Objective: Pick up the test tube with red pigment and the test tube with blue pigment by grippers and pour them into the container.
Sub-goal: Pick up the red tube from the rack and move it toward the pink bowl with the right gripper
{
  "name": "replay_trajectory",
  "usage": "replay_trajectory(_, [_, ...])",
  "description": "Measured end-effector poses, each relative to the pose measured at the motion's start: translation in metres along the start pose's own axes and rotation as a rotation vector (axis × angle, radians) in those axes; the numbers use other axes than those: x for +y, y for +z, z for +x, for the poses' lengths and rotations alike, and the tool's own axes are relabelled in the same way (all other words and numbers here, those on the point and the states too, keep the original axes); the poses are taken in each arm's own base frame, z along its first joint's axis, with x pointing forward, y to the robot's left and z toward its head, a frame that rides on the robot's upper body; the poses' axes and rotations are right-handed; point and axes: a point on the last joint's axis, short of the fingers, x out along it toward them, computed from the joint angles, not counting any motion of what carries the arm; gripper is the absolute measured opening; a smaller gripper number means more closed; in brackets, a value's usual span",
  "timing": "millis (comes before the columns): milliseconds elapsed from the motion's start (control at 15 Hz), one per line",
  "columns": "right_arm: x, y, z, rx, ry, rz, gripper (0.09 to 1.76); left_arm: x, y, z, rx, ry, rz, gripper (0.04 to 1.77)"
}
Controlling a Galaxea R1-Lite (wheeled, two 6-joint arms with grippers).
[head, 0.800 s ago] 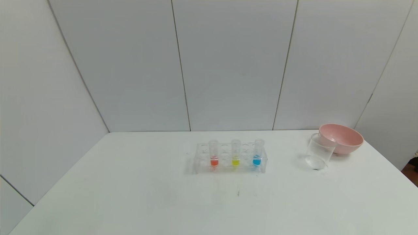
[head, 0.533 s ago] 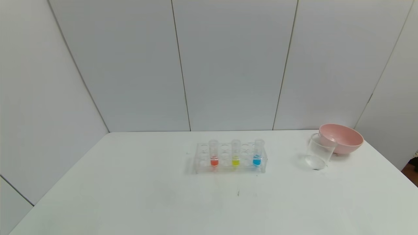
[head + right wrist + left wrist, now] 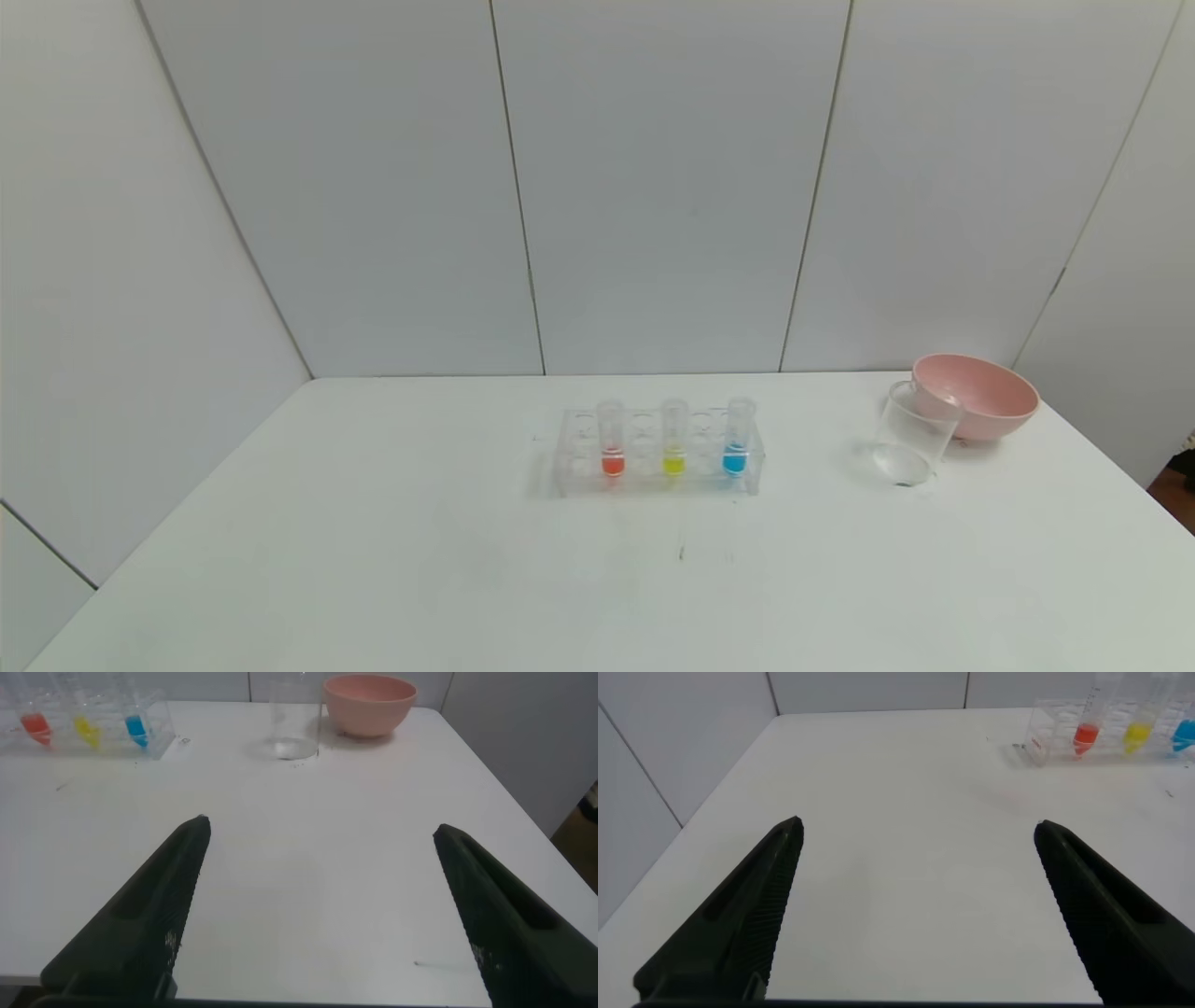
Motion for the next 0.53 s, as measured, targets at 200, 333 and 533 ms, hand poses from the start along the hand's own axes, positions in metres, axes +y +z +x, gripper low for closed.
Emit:
replay_trajectory(200, [0.000, 0.000, 0.000, -0.001, 0.001, -0.004, 1.71, 0.000, 0.000, 0.000, 0.000, 0.000, 0.000, 1.76])
replay_trajectory(333, [0.000, 0.001, 0.000, -0.006, 0.000, -0.003, 1.71, 0.000, 0.000, 0.000, 0.000, 0.000, 0.000, 1.76])
replay_trajectory(533, [0.001, 0.014, -0.003, -0.036, 0.027, -0.001, 1.71, 0.000, 0.000, 0.000, 0.000, 0.000, 0.000, 1.76])
